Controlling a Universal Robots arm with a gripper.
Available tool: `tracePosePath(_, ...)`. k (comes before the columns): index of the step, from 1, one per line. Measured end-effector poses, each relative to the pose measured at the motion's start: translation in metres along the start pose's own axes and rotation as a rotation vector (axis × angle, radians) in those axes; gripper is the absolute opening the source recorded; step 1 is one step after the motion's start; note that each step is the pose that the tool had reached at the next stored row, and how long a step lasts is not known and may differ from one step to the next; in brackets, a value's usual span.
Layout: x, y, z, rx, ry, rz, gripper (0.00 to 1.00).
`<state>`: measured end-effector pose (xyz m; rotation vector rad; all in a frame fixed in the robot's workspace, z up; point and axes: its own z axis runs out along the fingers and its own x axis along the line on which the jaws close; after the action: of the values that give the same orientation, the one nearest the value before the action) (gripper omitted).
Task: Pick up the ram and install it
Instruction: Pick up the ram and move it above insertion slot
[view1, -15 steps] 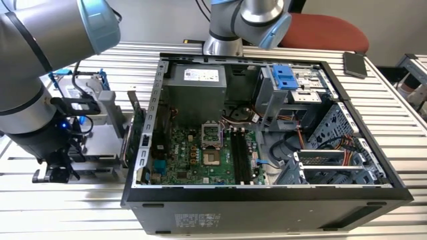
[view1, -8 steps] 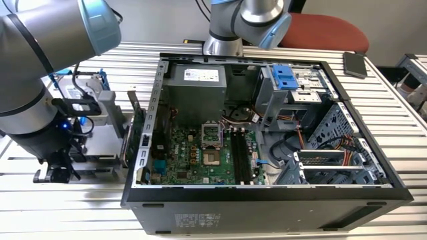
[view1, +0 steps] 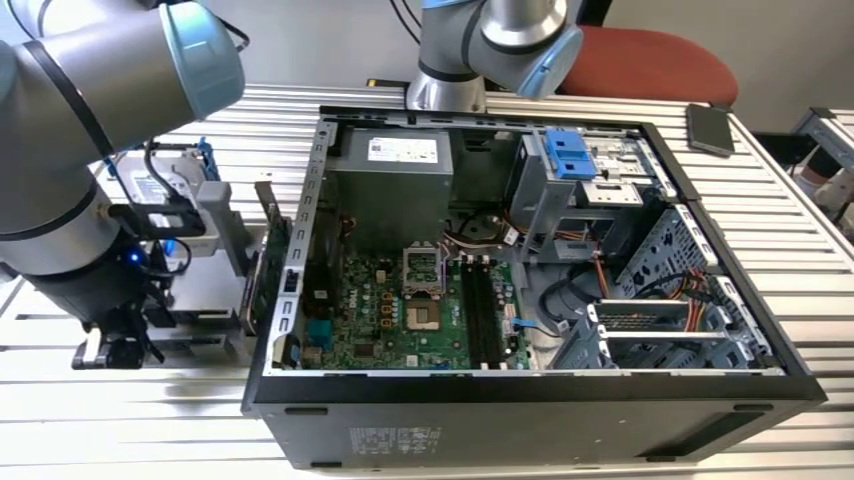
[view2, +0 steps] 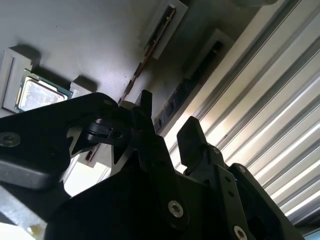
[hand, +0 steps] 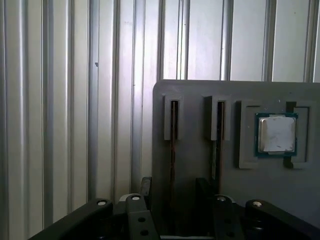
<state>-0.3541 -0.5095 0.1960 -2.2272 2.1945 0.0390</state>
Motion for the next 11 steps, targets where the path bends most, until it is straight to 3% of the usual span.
tracePosePath(11, 0.0, 0.0, 0.0008, 0.0003, -0.0001, 0.0, 1.0)
